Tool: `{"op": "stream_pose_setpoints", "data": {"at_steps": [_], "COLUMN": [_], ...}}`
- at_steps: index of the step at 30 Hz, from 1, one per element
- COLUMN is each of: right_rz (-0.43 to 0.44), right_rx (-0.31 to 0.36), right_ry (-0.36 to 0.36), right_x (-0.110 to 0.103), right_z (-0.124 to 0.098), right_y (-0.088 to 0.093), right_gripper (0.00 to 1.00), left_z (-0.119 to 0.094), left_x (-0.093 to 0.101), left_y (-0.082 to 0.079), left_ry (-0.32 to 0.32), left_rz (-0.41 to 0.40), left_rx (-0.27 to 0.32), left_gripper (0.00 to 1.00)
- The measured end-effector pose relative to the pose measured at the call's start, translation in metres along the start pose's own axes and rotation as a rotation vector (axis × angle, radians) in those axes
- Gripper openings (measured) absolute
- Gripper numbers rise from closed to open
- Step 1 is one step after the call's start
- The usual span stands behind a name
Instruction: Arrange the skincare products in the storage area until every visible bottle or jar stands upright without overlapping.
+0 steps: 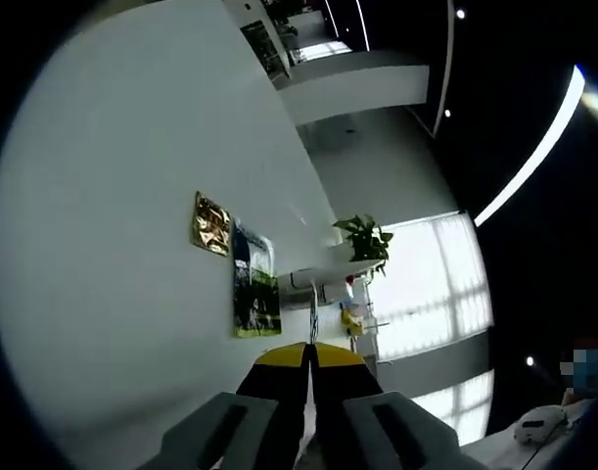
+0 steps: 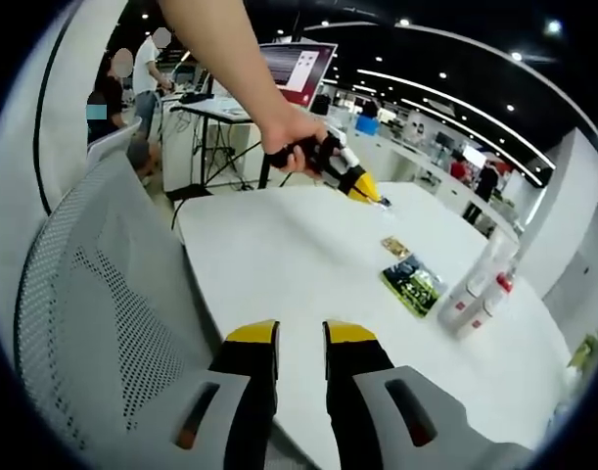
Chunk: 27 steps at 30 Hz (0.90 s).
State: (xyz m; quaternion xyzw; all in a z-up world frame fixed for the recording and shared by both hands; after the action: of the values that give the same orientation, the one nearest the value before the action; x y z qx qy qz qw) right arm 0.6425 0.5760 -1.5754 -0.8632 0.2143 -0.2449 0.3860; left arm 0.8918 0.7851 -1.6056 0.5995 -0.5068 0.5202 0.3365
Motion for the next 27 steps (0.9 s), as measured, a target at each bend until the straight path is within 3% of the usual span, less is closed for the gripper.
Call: {"op": "stream_pose_setpoints", "data": {"at_steps": [14, 27], "right_rz": [-0.003, 0.001], "right_rx": [-0.050, -0.070], "right_ry": [-0.013, -0.018], "right_x": [-0.003, -0.003], "right_z": [0.006, 0.007], "right_y": [0.008, 0.011], "right_gripper": [0.16, 0.16], "left_z": [0.011, 0.026], "left_x": [-0.037, -0.053], "left_y": [-0.018, -0.020], "left_ry": [-0.030, -0.082], "left_rz": [-0.060, -0.094], "left_rx": [-0.032, -0.063], "left_gripper": [0.01, 0.01]}}
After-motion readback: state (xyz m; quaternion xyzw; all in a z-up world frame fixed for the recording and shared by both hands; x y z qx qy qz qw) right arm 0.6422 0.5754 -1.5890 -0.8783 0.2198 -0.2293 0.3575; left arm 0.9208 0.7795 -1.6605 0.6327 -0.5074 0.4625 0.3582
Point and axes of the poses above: the point that each gripper's makers call its tool centre point, and the gripper's own axes: z roughly forward along the fingers, x roughly to its right, y roughly out of its underside, the point moved 8 cm from there along -z, roughly backward along the fingers
